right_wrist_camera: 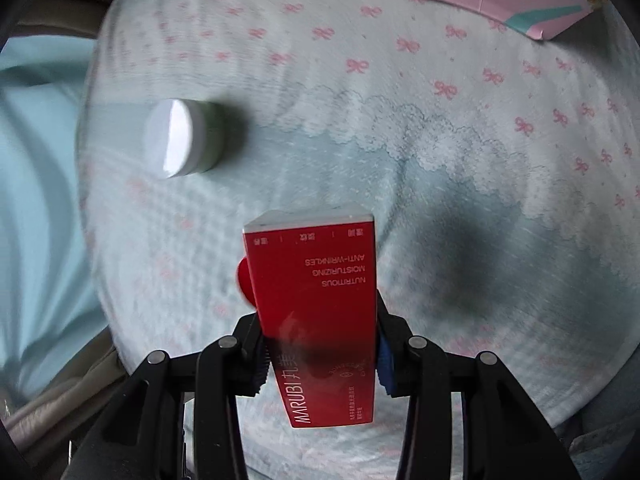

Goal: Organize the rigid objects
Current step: 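Grasp and lift the earbud case with the left tool while the right tool lifts the MARUBI box, then carry the earbud case and MARUBI box into the cardboard box while both tools open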

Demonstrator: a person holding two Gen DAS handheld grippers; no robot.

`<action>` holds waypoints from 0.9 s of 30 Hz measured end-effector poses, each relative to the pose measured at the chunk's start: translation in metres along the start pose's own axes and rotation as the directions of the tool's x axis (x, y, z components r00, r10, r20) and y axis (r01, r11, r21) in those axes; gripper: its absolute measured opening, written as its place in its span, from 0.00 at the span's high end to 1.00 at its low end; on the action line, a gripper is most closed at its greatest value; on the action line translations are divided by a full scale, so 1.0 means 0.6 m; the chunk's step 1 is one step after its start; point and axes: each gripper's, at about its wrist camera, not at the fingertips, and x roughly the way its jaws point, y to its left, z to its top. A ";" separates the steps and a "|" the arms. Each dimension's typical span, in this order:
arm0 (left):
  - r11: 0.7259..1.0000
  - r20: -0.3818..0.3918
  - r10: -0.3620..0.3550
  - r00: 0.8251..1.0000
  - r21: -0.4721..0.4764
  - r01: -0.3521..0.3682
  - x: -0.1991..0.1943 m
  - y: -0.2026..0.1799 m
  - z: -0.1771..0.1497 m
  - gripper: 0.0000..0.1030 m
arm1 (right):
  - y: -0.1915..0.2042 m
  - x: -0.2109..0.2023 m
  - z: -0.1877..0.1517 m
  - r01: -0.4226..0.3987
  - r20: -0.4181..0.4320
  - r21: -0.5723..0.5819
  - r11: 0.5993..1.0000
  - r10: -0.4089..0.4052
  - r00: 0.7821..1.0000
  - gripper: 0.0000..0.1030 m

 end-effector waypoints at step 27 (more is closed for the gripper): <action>0.988 0.110 -0.086 0.990 0.136 0.071 -0.266 -0.199 -0.155 0.60 | -0.120 -0.294 0.049 0.028 0.058 -0.469 0.883 -0.001 0.998 0.62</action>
